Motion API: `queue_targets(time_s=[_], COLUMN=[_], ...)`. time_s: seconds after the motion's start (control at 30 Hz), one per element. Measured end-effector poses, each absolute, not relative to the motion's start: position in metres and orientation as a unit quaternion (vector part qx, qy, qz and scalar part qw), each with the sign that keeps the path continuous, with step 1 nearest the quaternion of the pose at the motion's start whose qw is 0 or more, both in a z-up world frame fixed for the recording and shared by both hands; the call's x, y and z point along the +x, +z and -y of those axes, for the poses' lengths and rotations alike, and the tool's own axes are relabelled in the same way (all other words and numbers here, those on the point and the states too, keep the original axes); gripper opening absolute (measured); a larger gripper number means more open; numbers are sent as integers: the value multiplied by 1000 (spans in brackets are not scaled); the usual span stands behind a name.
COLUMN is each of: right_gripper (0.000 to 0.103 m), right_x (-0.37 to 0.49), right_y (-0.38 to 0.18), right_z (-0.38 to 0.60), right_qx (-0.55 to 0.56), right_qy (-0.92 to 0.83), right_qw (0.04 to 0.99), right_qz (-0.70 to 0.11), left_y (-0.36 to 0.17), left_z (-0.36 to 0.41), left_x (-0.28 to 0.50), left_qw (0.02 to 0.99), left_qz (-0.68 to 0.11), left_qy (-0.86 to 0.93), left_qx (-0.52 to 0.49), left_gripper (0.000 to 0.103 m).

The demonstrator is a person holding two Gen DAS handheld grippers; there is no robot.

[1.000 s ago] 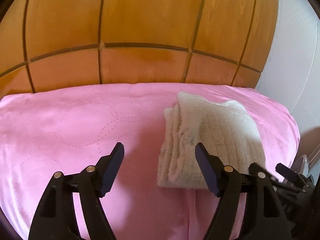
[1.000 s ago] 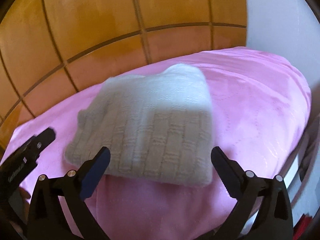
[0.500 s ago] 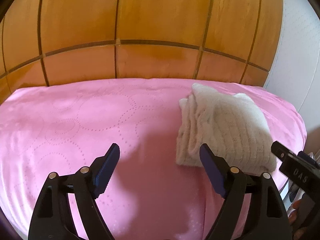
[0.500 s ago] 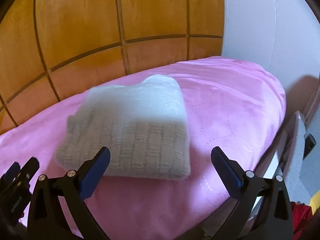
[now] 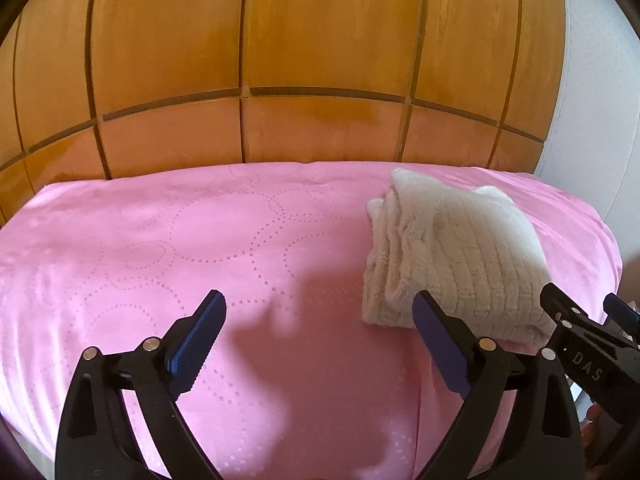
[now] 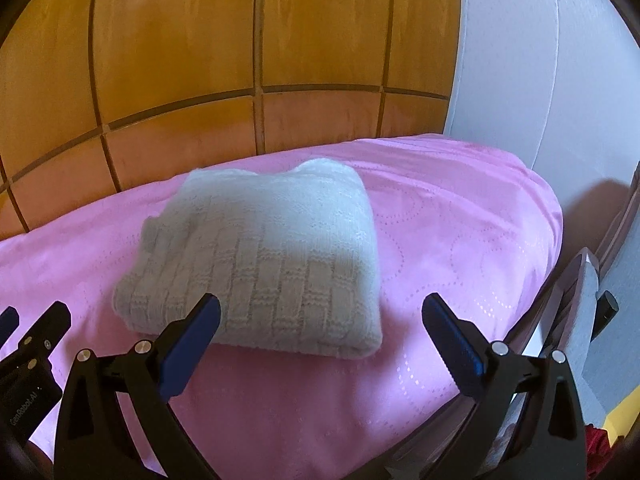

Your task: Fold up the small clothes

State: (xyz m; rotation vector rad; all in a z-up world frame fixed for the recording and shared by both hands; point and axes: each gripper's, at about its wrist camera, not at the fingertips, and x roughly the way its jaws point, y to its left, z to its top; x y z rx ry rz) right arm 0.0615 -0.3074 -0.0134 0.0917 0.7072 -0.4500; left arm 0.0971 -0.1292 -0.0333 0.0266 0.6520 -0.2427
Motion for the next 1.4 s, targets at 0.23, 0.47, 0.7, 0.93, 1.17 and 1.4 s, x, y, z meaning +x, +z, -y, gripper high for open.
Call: queue_targets(time_s=[0.23,0.47,0.7,0.93,1.17,1.4], right_gripper=[101,101,101,101,101,101], right_x=[63,64,65,61,61,64], right_y=[-18,-16,-19,-22,-19,-23], right_z=[310,314,309,304,305,306], right_qx=[57,74,65,57,62,61], right_qy=[-215,-212,-209,-207,-207,-201], right_qw=[910,912,911,912,914,914], right_qz=[-349,-344,-349,-349,-342,-348], left_y=[-35,-34,-34,-35,-33,-32], left_z=[129,127,125,122,121,120], left_x=[99,100,97,99,96,92], left_qw=[939,941,942,941,942,944], left_qz=[-326,-325,-322,-325,-322,-316], left_qy=[-112,-99,-97,-95,-93,-91], left_qx=[11,10,17,12,13,19], left_gripper=[99,99,99,99,99,99])
